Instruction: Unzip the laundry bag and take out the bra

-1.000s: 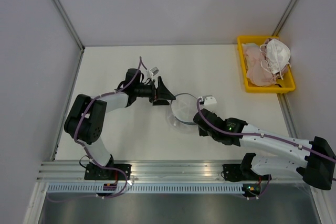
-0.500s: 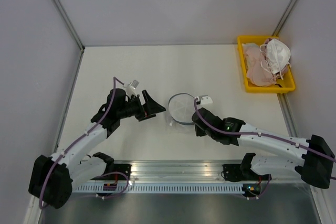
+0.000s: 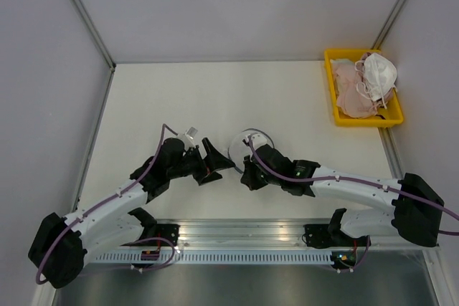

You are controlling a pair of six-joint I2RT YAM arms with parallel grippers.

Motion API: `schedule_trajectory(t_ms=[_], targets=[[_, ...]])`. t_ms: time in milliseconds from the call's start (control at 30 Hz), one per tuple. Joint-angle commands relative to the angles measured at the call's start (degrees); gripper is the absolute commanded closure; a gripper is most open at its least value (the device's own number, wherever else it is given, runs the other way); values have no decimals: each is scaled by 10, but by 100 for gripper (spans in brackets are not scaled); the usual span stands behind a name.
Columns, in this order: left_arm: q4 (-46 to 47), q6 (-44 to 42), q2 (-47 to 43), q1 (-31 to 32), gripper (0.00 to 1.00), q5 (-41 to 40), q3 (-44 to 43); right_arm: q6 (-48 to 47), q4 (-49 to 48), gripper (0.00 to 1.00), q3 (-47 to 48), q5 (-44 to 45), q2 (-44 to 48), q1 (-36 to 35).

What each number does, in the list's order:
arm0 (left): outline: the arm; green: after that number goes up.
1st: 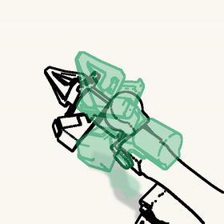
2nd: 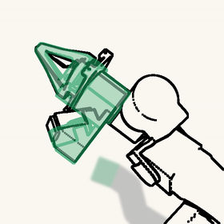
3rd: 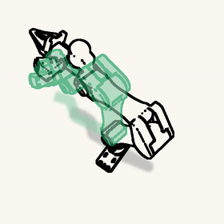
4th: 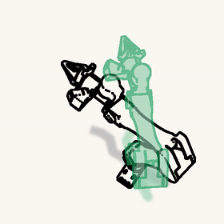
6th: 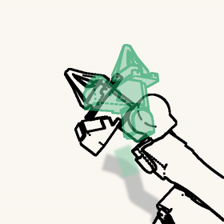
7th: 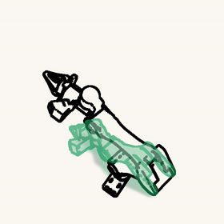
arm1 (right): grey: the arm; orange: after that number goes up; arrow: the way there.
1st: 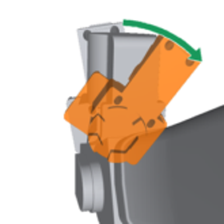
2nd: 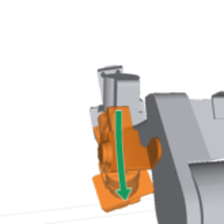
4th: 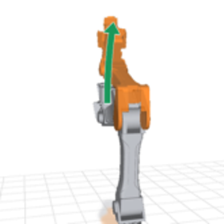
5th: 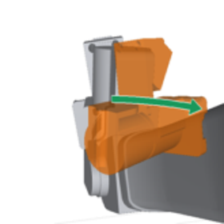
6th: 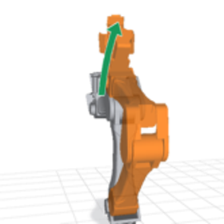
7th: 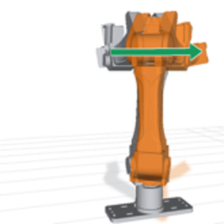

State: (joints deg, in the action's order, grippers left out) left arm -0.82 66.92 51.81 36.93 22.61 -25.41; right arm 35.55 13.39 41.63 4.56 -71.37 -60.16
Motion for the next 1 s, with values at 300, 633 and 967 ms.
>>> schedule_trajectory(t_ms=[300, 633, 967], targets=[[171, 58, 152, 20, 2, -42, -37, -13, -53, 99, 10, -40, 18, -7], [207, 45, 205, 34, 72, -68, -71, -14, -28, 99, 6, -25, 40, -9], [167, 9, 209, 17, 98, -105, -84, -14, 44, 99, 25, 30, 35, -8]])
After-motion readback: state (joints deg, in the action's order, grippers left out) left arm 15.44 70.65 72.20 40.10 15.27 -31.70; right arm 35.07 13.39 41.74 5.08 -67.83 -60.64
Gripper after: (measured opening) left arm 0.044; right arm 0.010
